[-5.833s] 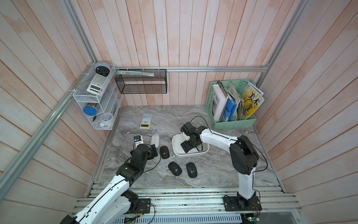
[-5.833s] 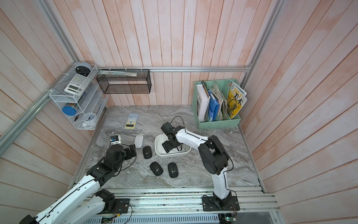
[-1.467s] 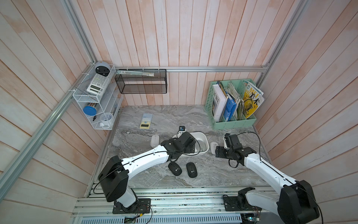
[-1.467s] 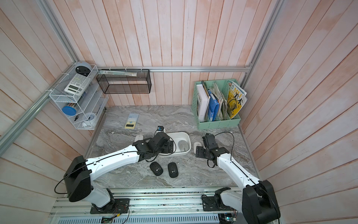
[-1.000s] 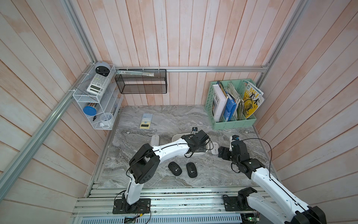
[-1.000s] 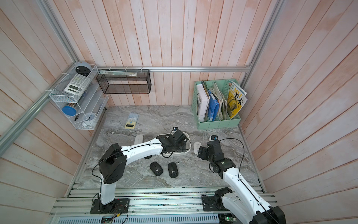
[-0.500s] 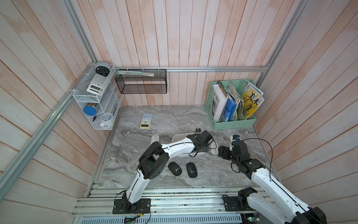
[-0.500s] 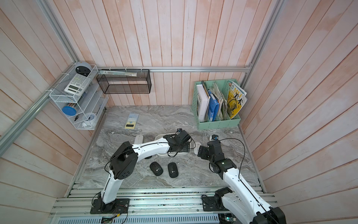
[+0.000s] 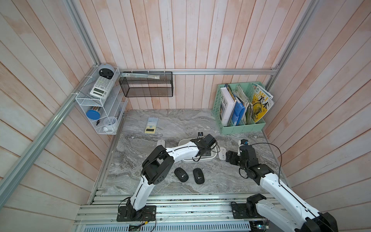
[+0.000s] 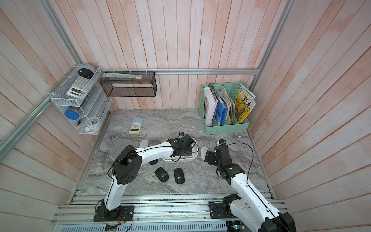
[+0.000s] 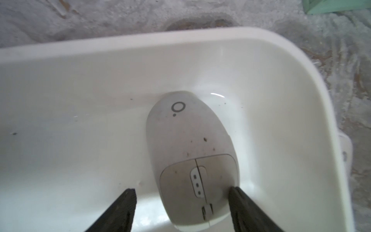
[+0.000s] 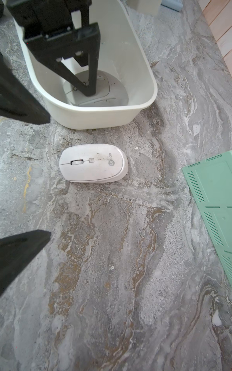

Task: Take out the mouse from the storage box
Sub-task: Pick up the mouse from the storage box.

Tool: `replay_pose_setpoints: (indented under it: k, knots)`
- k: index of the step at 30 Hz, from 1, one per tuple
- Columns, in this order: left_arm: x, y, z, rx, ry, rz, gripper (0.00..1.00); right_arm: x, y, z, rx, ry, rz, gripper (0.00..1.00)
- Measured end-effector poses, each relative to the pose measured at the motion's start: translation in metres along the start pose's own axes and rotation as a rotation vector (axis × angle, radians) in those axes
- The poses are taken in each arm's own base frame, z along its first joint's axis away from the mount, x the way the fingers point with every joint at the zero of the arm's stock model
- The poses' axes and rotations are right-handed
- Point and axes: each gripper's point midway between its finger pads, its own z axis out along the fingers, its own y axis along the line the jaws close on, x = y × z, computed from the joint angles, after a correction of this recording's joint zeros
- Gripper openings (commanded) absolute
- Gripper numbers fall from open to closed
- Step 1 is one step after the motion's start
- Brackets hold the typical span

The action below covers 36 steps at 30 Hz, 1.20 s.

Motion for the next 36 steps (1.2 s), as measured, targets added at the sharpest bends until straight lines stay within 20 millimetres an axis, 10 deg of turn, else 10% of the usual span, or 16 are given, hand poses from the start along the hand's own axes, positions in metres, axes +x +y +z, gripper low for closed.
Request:
replay_pose_setpoints:
  k: [23, 36]
  knots:
    - [-0.010, -0.009, 0.017, -0.015, 0.000, 0.000, 0.98, 0.003, 0.001, 0.006, 0.000, 0.017, 0.005, 0.89]
    - [-0.006, -0.002, 0.028, -0.063, 0.027, 0.001, 0.69, 0.003, 0.001, 0.006, 0.000, 0.016, 0.005, 0.89]
